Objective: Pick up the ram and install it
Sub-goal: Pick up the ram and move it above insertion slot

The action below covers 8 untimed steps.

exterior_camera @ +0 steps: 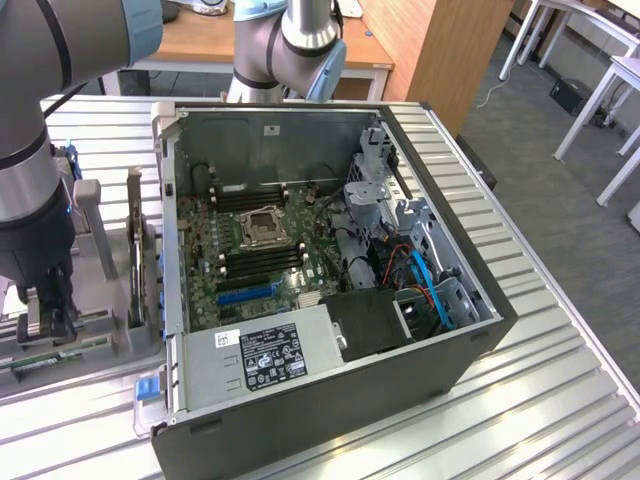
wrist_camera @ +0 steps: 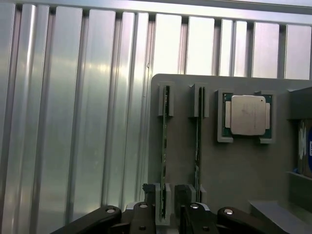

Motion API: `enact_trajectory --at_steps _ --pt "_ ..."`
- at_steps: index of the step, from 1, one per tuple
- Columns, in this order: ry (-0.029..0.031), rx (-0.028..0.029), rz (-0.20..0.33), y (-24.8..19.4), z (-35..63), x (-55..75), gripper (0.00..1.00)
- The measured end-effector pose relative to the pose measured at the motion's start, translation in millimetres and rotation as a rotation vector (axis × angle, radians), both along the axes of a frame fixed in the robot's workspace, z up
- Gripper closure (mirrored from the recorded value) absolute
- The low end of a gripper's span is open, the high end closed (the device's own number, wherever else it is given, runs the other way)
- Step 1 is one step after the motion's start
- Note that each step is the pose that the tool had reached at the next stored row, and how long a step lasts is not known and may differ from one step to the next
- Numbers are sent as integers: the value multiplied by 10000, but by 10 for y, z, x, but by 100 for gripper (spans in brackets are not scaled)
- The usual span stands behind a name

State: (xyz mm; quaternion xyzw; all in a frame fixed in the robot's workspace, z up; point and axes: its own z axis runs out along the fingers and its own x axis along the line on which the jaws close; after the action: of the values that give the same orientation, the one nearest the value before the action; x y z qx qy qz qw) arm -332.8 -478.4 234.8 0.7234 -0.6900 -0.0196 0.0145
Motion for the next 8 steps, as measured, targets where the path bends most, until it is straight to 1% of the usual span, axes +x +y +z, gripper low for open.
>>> enact_trajectory --at_steps 5,8 --pt "-2 2 0 -4 -1 0 70" --pt "0 1 0 -5 -33 0 70"
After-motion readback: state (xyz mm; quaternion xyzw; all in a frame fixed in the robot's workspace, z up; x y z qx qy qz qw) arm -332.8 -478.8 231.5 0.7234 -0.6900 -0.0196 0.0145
